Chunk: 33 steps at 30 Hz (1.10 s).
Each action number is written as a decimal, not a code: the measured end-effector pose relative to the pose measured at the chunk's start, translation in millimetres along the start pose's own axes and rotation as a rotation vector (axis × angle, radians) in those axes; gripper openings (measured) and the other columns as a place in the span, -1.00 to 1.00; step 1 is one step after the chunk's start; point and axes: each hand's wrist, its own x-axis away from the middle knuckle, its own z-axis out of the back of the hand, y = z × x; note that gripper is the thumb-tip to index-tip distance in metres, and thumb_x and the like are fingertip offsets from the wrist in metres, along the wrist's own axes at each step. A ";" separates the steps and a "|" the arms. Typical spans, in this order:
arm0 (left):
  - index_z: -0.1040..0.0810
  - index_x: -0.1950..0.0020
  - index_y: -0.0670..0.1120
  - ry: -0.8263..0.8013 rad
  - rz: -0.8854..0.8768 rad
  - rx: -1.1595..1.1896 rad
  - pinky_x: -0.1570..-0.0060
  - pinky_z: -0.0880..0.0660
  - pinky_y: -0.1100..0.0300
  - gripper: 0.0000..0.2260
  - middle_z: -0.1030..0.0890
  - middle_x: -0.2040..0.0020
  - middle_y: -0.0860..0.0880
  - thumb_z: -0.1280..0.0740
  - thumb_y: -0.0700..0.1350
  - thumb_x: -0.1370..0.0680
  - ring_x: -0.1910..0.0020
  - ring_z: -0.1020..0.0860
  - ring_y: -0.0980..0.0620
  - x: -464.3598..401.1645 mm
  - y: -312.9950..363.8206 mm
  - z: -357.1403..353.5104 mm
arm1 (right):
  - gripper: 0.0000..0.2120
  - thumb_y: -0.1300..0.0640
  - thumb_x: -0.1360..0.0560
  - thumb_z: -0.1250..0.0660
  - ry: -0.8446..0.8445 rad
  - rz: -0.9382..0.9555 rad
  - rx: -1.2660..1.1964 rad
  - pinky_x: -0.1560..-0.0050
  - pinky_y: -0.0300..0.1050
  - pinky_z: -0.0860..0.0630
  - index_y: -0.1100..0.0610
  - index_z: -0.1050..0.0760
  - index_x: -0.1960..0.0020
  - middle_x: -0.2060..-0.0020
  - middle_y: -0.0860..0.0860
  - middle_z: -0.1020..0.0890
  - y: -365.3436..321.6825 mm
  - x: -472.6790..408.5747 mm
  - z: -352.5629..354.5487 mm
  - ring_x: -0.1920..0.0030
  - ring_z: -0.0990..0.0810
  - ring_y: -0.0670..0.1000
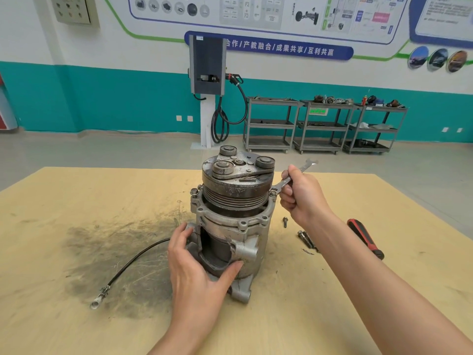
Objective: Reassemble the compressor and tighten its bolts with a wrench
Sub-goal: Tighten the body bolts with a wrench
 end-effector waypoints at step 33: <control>-0.15 -0.45 -0.01 0.013 0.045 -0.019 -0.43 -0.19 0.07 -0.08 -0.17 -0.43 0.14 -0.44 0.25 -0.20 -0.45 -0.16 0.25 -0.1 2.8 0.3 | -0.79 0.09 -0.69 -0.06 0.293 0.584 -0.058 0.40 -0.25 -0.32 0.07 -0.37 0.08 0.49 -0.06 -0.38 54.0 46.0 -4.8 0.45 -0.34 -0.09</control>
